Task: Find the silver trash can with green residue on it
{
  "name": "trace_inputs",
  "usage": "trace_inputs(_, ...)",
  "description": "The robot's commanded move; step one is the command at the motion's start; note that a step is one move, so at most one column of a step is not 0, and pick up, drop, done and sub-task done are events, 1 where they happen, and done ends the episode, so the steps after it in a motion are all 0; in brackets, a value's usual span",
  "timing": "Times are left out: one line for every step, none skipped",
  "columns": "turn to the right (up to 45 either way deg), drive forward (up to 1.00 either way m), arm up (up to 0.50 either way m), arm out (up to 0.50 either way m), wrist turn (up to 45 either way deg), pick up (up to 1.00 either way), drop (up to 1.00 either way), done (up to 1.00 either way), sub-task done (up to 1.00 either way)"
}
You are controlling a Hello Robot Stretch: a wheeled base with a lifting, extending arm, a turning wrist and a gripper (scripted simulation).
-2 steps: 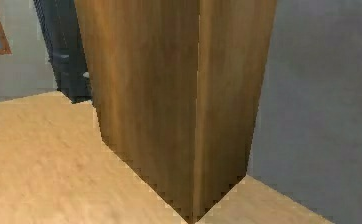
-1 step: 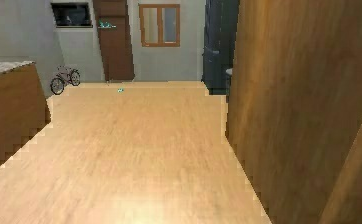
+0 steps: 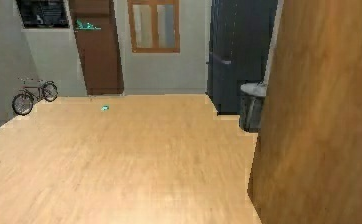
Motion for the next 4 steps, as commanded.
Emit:
trace_inputs(0.0,1.0,0.0,0.0,0.0,0.0,0.0,0.0,0.0)
trace_inputs(0.0,0.55,0.0,0.0,0.0,0.0,0.0,0.0,0.0)
trace_inputs(30.0,0.0,0.0,0.0,0.0,0.0,0.0,0.0,0.0)
trace_inputs(0.0,0.5,0.0,0.0,0.0,0.0,0.0,0.0,0.0)
